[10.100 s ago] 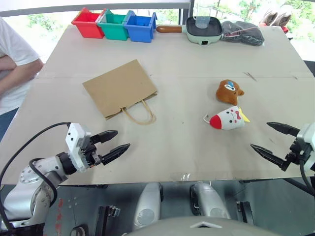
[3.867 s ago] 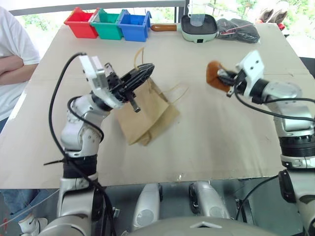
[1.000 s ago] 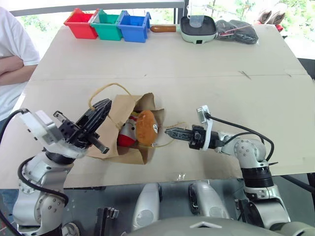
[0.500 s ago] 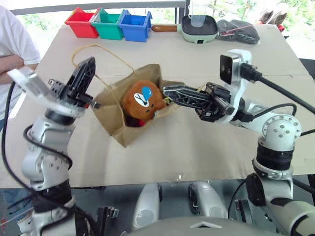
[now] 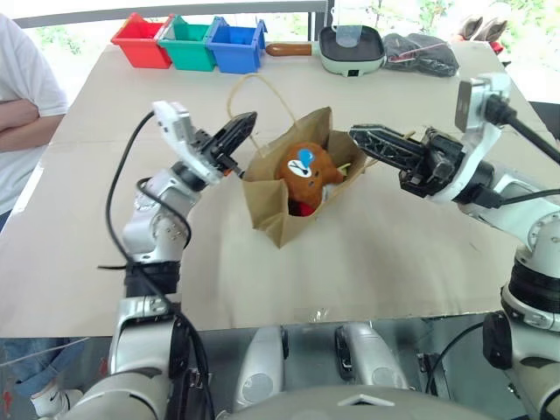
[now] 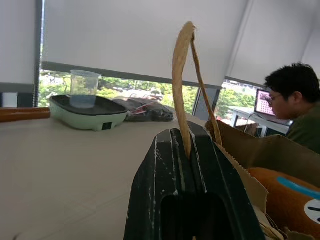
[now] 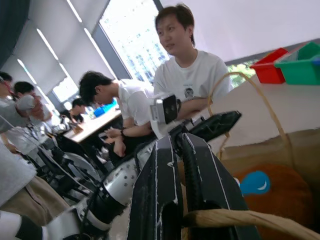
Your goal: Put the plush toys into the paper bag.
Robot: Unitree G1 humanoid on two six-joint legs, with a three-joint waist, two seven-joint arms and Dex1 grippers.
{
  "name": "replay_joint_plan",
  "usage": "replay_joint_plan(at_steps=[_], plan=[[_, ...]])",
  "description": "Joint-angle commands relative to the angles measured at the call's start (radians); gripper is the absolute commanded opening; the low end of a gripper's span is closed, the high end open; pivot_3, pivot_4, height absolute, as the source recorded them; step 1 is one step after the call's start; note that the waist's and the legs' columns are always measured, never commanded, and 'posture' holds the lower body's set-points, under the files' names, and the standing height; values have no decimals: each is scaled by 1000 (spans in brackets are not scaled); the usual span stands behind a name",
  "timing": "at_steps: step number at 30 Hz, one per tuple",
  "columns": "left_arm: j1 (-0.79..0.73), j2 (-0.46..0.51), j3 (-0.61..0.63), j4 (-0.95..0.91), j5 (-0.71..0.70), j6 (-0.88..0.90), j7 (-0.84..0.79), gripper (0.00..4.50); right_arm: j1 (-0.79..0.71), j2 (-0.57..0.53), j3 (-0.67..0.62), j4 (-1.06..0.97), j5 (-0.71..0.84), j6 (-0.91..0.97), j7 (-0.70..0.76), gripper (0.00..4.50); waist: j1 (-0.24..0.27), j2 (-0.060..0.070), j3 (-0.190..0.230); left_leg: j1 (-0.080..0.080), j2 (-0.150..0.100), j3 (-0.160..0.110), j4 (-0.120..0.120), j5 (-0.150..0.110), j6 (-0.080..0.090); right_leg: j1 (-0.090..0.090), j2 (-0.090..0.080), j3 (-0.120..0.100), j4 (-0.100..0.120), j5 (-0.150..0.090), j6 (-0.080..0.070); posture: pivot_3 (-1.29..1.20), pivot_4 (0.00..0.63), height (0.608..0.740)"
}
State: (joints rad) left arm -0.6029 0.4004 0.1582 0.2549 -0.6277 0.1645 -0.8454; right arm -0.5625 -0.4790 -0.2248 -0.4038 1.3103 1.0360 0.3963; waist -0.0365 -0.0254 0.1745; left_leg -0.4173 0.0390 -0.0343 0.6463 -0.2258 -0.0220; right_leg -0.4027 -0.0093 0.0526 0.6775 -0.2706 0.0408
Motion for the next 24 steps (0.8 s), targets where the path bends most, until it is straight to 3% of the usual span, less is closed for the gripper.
replay_joint_plan(at_steps=[1,7,11,18,24], plan=[[-38,0,-2,29,32,-42,-55,0,-34,-33,8,-12,-24,-31,18,50,-3,0,0,0,0,1,0,0,0,0,0,0,0,0,0,0,150,740],[-103,26,108,106,3,-50,-26,0,-96,-48,-40,45,17,-68,42,50,-2,0,0,-1,0,-1,0,0,0,-1,0,0,1,0,0,0,150,740],[-98,21,199,118,-39,-18,56,0,-139,-67,-129,99,131,-95,22,50,-2,0,0,-1,0,0,0,0,0,-1,-1,0,0,0,0,0,150,740],[-48,25,262,-20,-84,36,147,0,-182,-93,-160,126,228,-119,-22,50,2,0,1,-2,0,-1,0,0,0,-1,-1,-1,0,0,0,0,150,740],[-55,77,329,71,-80,58,233,0,-161,-109,-196,183,264,-138,-22,50,1,0,1,-1,0,0,1,0,0,-1,-1,0,1,0,0,0,150,740]])
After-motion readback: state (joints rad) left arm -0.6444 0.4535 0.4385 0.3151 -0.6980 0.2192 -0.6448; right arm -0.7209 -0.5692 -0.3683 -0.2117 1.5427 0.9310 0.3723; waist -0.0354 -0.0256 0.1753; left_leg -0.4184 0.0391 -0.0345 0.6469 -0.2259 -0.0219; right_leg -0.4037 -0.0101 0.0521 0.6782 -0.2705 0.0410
